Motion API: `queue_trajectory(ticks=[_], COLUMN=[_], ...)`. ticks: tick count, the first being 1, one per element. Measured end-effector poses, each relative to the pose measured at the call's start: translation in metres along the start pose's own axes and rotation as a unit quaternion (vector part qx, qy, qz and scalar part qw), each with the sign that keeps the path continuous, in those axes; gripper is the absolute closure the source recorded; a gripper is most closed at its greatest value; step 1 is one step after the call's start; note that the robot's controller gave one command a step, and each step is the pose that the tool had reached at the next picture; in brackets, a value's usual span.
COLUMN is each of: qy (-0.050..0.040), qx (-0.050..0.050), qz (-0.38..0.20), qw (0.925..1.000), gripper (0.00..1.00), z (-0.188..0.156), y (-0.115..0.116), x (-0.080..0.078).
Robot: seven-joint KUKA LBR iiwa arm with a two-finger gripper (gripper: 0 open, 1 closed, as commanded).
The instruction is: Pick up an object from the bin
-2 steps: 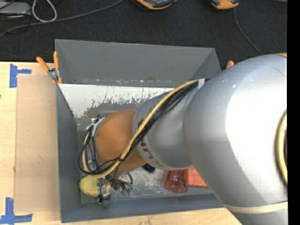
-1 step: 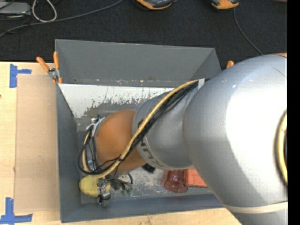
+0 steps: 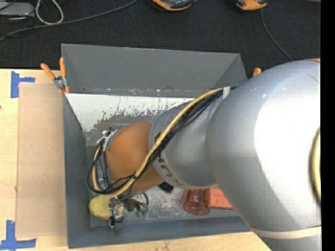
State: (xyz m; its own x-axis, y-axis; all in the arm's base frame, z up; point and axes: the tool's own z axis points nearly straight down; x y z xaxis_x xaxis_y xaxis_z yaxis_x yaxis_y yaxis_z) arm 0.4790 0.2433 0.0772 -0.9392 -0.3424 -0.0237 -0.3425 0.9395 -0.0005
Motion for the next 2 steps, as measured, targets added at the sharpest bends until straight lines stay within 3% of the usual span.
queue_trajectory(ticks=[1,2], qy=[0.0002,0.0067], qx=[0.000,0.000], qz=[0.001,0.001], qw=[1.0000,1.0000], gripper=[1.00,1.00], z=[-0.003,-0.037], y=[0.000,0.000], x=[0.000,0.003])
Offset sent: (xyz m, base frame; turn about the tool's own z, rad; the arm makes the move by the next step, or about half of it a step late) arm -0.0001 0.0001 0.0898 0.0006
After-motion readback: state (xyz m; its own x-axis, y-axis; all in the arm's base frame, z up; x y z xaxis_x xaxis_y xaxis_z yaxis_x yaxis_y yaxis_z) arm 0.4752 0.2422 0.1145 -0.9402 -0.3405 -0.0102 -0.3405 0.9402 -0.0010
